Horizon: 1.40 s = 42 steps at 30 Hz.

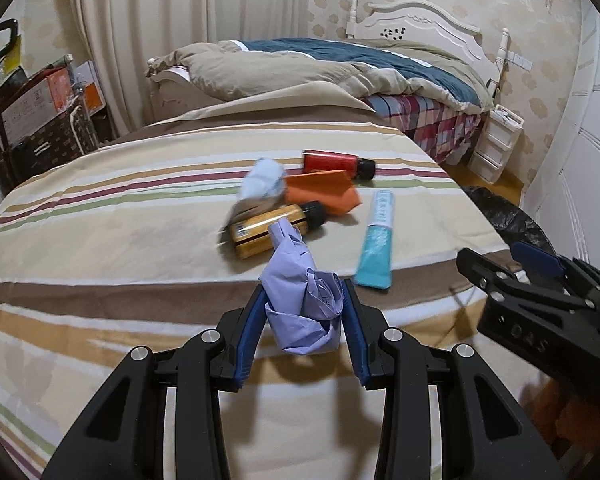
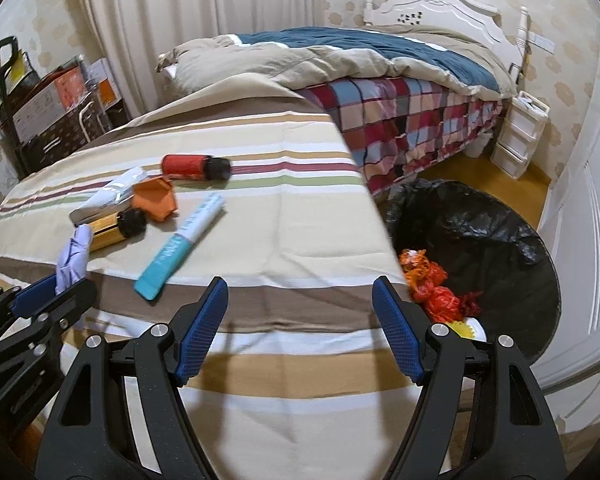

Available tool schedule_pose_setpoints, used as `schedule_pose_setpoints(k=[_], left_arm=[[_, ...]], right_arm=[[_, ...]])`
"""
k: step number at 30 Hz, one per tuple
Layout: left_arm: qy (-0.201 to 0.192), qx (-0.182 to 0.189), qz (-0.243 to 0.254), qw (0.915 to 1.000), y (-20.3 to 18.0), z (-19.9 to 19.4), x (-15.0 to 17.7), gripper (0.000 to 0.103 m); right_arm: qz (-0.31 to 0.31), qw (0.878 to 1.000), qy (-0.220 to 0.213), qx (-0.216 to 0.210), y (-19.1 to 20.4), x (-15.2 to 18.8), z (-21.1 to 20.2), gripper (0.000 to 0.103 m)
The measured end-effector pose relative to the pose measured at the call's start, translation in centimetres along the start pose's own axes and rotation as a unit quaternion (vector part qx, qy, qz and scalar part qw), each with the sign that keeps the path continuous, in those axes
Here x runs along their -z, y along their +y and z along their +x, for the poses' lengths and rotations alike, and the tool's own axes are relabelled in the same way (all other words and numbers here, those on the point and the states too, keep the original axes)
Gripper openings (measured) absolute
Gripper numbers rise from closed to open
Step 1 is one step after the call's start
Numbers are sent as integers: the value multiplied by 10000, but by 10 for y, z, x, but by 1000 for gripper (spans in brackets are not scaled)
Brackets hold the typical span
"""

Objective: Collect trash
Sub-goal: 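Grasp the blue-and-white tube with the right tool while the left tool lifts the lavender cloth, then carry the lavender cloth and tube over the bin and open both tools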

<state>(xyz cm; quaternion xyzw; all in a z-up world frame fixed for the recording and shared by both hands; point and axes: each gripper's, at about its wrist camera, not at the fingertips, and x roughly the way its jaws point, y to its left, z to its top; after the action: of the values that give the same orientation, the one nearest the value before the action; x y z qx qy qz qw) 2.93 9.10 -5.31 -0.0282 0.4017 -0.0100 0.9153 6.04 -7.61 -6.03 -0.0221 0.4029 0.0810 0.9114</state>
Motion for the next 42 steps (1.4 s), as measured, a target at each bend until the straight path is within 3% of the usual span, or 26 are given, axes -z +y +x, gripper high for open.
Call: schedule_pose_setpoints(k=[15, 20, 21, 24, 26, 28, 30, 42], left_arm=[[-148, -679, -451, 9966, 83, -12, 5, 39], [-10, -670, -621, 9958, 97, -3, 5, 39], [-2, -637, -657, 9958, 99, -3, 5, 39], [-15, -605, -651, 9960, 98, -4, 5, 39], [9, -576, -659, 9962, 99, -2, 5, 39], [15, -547, -690, 9961, 100, -2, 5, 39], [31, -524, -720, 9960, 102, -1, 5, 39], [22, -355, -707, 9969, 94, -7, 6, 39]], right_arm=[[-376, 9992, -48, -126, 62, -21, 17, 73], [-489, 9987, 161, -49, 75, -27, 31, 73], [-508, 9985, 211, -45, 75, -26, 32, 70], [-498, 9982, 329, -55, 71, -23, 35, 48], [-417, 9983, 378, -161, 65, -20, 34, 40], [-429, 9983, 363, -134, 61, -18, 31, 25], [-388, 9984, 356, -201, 57, -15, 29, 21], [-306, 9990, 210, -242, 44, -6, 12, 20]])
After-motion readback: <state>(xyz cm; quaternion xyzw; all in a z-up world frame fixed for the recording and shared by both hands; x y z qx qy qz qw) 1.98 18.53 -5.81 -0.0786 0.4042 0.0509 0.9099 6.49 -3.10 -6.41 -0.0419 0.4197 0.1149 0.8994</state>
